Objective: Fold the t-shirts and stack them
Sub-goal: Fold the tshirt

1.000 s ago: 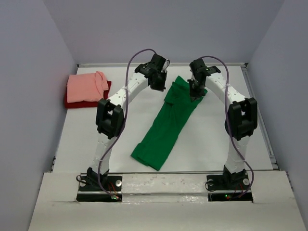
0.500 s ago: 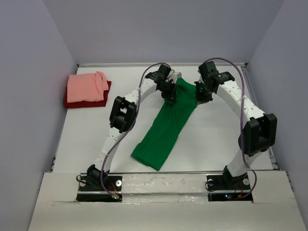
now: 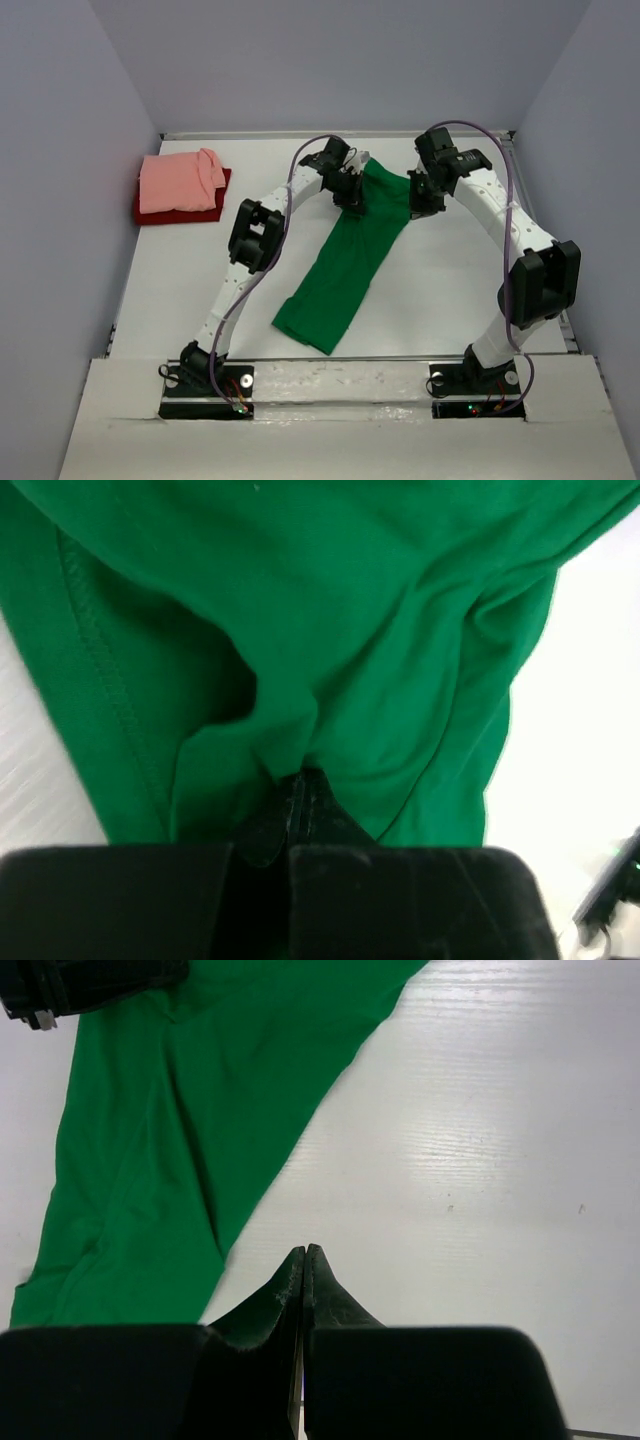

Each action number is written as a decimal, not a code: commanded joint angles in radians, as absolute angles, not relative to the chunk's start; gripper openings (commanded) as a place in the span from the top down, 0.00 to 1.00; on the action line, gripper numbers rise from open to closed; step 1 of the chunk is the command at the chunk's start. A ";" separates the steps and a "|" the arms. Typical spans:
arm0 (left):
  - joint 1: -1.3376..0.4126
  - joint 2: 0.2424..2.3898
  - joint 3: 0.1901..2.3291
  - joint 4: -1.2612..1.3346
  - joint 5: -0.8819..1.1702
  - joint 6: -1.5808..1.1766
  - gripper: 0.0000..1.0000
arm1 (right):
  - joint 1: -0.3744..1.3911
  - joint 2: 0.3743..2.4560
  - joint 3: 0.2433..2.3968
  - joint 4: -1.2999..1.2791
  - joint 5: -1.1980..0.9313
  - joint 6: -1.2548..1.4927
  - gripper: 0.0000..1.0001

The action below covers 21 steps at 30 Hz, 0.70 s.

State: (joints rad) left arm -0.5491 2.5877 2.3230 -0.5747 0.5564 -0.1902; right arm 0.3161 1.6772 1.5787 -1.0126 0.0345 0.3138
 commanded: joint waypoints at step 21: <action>-0.379 2.516 2.117 -0.649 0.325 -0.278 1.00 | 0.344 1.690 1.562 -0.982 0.028 0.328 1.00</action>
State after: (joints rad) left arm -0.4274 2.5404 2.2112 -0.5579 0.4911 -0.3229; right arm 0.3286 1.6817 1.5692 -1.0130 0.0437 0.3290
